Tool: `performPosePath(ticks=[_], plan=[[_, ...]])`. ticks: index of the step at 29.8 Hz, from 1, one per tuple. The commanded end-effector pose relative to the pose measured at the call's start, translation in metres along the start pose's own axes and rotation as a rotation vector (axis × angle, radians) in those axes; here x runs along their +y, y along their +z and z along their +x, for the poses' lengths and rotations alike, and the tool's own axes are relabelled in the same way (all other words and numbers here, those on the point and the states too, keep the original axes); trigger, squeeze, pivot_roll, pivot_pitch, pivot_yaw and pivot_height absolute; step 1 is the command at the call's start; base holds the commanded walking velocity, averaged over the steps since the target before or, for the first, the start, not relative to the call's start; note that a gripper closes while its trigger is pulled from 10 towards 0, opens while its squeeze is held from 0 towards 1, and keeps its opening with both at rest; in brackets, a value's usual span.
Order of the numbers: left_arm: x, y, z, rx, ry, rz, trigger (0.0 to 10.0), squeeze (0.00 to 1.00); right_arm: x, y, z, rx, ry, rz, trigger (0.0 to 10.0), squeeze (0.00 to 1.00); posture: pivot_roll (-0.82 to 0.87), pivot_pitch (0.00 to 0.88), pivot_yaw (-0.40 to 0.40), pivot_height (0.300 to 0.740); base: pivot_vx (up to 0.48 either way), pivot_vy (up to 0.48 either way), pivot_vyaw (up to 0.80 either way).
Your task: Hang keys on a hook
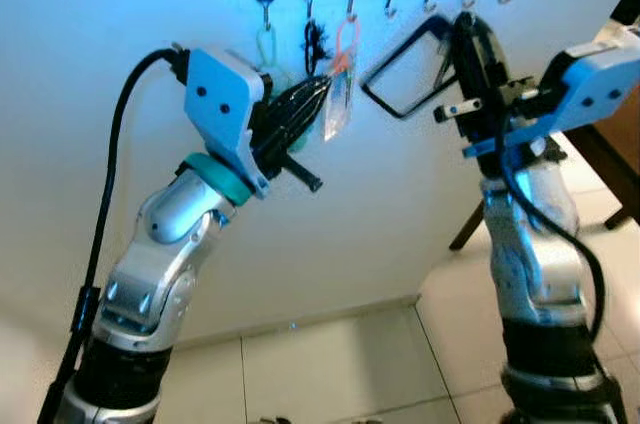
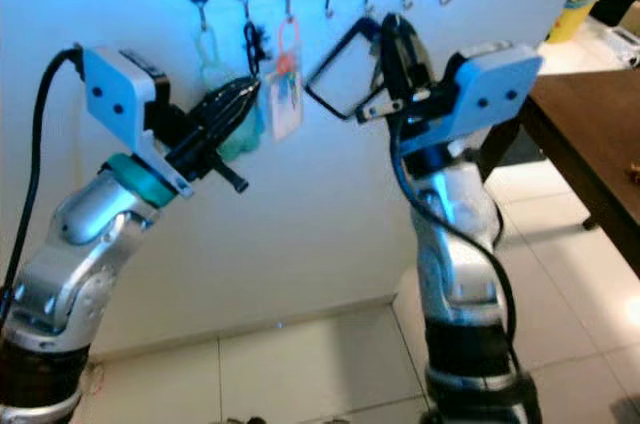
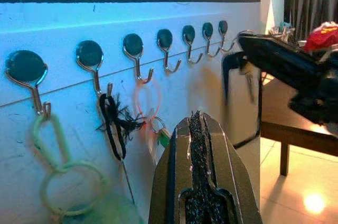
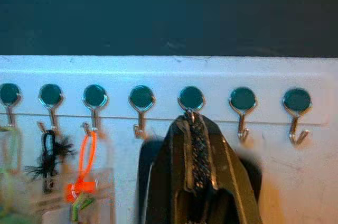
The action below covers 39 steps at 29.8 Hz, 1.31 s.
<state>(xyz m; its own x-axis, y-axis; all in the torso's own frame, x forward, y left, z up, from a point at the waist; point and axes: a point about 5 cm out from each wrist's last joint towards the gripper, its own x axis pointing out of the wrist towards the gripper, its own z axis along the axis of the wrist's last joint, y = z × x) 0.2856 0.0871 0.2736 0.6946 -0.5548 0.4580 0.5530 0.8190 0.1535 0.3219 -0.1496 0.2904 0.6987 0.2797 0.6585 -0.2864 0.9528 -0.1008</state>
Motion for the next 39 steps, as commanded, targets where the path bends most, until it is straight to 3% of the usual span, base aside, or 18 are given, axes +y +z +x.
performPosePath(ticks=[1,7,10,12,27,39], plan=[[0.001,-0.001,0.0,0.004,0.004,0.007,10.0,0.0,-0.002,-0.003,0.001,-0.001,-0.008,0.022,10.0,0.0,0.02,0.052,0.123,0.74,0.0,0.0,0.0],[0.002,-0.001,0.0,-0.002,0.022,0.009,10.0,0.0,-0.006,-0.01,0.009,0.013,-0.025,0.01,10.0,0.0,0.05,0.065,0.116,0.74,0.0,0.0,0.0],[0.002,-0.002,0.0,0.0,0.031,0.01,10.0,0.0,-0.003,-0.008,0.02,-0.009,-0.031,-0.172,10.0,0.0,0.05,0.065,0.116,0.74,0.0,0.0,0.0],[0.002,-0.002,0.0,0.001,0.033,0.011,10.0,0.0,-0.002,-0.008,0.021,-0.015,-0.032,-0.207,10.0,0.0,0.05,0.065,0.116,0.74,0.0,0.0,0.0],[0.002,-0.002,0.001,-0.004,0.039,0.002,10.0,0.0,-0.007,-0.01,0.027,-0.062,-0.106,-0.323,10.0,0.0,0.05,0.066,0.113,0.74,0.0,0.0,0.0],[0.001,-0.001,0.001,-0.008,0.048,-0.004,10.0,0.0,0.003,-0.019,0.037,-0.062,-0.06,-0.374,10.0,0.0,0.06,0.067,0.103,0.74,0.0,0.0,0.0]])
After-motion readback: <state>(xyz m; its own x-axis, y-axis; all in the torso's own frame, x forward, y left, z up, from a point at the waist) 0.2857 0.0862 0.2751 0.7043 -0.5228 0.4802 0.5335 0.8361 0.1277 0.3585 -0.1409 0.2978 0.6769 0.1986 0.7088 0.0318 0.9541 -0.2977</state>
